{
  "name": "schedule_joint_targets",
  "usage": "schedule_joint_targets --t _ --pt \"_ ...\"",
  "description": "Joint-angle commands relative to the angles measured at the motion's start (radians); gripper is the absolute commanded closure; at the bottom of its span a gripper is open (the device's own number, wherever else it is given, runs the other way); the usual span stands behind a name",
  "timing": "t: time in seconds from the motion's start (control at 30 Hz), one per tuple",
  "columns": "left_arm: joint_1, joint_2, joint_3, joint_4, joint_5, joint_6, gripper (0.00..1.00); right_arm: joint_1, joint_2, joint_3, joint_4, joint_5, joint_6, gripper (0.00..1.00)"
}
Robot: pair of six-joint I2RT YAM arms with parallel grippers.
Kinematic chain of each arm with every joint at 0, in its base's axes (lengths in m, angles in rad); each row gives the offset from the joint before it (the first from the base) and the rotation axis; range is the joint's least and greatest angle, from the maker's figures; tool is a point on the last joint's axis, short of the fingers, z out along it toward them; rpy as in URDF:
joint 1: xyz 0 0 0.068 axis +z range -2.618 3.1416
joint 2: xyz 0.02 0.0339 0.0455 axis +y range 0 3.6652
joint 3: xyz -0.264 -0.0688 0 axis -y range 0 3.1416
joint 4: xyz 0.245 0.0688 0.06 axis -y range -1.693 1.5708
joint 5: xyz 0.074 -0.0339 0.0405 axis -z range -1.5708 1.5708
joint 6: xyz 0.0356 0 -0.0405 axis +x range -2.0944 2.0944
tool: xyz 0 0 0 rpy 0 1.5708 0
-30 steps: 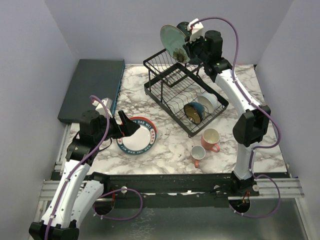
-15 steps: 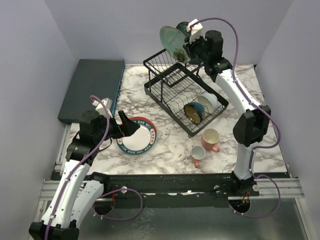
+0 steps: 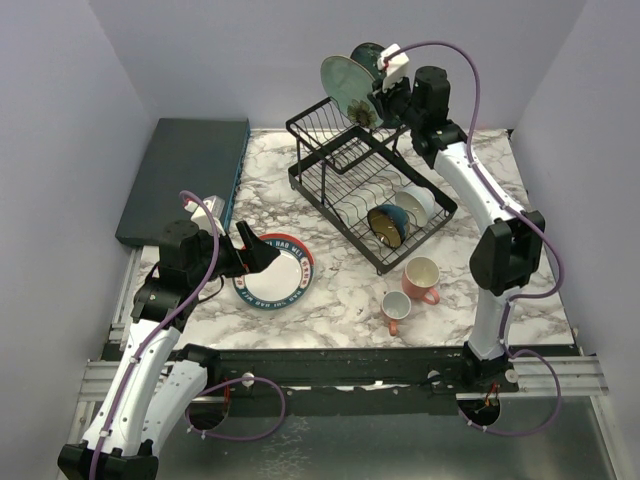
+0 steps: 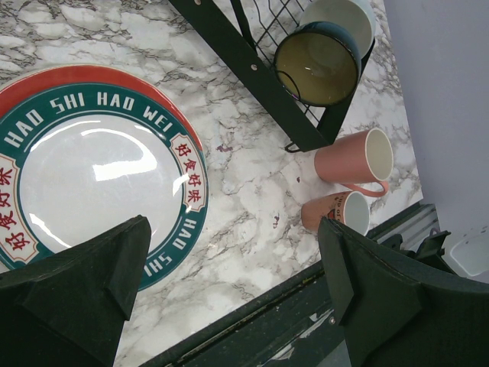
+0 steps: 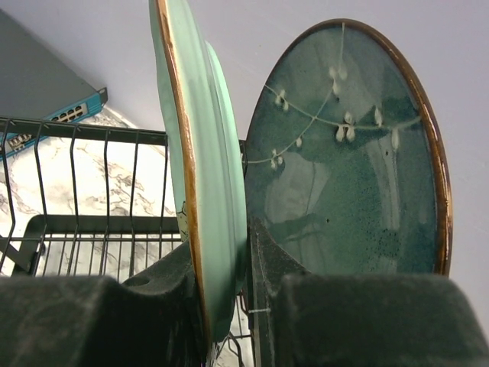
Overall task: Load the mixed dishes into the dish rack
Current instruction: Insert the plate into the dish rack.
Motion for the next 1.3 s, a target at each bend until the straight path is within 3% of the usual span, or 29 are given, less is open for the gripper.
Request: schedule_joint_targets --t 0.0,0.93,1.1,1.27 --pt "-0.004 -0.007 -0.009 0.017 -0.016 0.002 0.01 -0.017 -0.06 -0.035 0.09 -0.022 0.009 1.0" --pt "-0.004 0.002 -0.009 0.018 -0.013 0.002 0.01 -0.018 -0.161 -0.258 0.194 -0.012 0.1 0.99" --pt "-0.004 0.004 -0.009 0.017 -0.011 0.002 0.01 -0.018 -0.177 -0.291 0.203 -0.006 0.107 0.83" --pt "-0.005 0.005 -0.009 0.017 -0.01 0.002 0.01 -0.018 -0.196 -0.322 0.219 0.003 0.117 0.59"
